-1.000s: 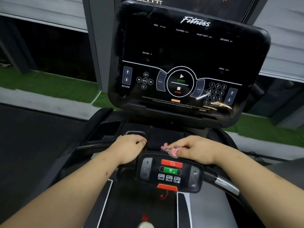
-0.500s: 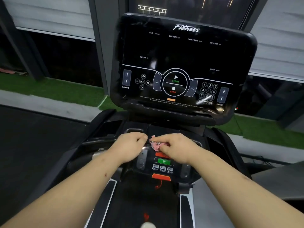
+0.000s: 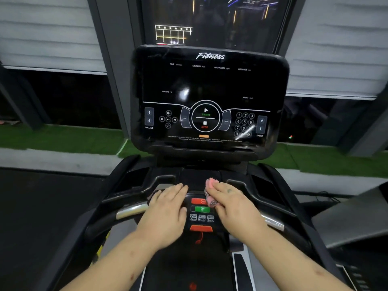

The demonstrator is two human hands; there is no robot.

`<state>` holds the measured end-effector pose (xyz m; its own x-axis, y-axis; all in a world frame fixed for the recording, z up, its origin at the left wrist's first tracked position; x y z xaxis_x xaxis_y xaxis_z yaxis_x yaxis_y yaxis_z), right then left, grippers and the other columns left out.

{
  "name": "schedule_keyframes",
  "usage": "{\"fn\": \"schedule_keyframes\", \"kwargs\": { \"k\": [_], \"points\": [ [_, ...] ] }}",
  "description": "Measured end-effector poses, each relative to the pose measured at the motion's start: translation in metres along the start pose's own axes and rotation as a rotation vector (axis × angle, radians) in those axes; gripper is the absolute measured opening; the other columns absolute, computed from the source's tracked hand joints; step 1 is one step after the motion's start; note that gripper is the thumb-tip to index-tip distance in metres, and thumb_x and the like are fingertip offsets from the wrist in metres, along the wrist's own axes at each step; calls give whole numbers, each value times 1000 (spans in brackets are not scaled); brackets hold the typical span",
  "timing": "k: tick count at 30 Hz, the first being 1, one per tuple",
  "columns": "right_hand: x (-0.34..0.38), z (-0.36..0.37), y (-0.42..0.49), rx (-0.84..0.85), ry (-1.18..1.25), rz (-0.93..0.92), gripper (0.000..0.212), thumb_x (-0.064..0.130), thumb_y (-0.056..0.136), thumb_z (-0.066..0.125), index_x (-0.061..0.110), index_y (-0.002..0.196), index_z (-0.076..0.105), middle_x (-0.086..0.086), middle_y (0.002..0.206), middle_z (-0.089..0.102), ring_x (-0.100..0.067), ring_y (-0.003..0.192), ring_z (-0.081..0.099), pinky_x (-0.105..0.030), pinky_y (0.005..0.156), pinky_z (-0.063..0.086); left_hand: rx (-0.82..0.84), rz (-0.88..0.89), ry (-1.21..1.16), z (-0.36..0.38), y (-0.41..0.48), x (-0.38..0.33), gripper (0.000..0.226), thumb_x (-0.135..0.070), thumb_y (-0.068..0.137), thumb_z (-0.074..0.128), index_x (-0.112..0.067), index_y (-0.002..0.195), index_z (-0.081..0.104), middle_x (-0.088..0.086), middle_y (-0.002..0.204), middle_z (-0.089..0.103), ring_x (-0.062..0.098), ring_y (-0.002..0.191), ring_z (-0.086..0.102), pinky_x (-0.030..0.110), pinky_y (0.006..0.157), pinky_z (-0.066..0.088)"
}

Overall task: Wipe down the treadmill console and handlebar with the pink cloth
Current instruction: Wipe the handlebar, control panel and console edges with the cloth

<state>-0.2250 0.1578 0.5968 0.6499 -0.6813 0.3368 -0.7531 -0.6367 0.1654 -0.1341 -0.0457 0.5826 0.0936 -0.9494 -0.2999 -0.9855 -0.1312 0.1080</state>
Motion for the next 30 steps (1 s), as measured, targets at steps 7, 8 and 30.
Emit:
{"fn": "schedule_keyframes", "kwargs": {
  "k": [7,8,30],
  "points": [
    [26,42,-34,-260,-100,70,56,18,97,58,21,152,46,-1,163,34,-18,153,25,-45,120,35,36,73,79,-1,-19,2,72,-38,104,33,-24,163,-5,-5,171,-9,11,156,-10,37,127,-5],
    [35,49,-35,-286,-104,103,57,15,94,64,20,149,51,-4,160,40,-22,152,30,-48,116,40,48,79,76,-2,-20,2,72,-37,104,32,-24,163,-7,-4,171,-11,11,156,-12,37,126,-5],
    [67,94,-28,-335,-88,125,68,1,89,63,15,152,43,-7,162,36,-23,154,21,-48,120,33,166,81,-71,-19,-19,7,81,-20,98,46,-27,164,-1,-7,171,-8,9,156,-9,43,128,5]
  ]
}}
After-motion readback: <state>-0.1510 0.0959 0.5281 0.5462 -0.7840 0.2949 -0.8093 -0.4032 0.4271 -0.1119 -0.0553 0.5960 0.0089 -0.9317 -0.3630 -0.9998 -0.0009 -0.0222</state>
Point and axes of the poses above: each hand's wrist, its own y-axis towards the middle knuckle, its own z-axis out of the palm, x = y × z, the point moved 1 cm from there along y, towards the middle knuckle
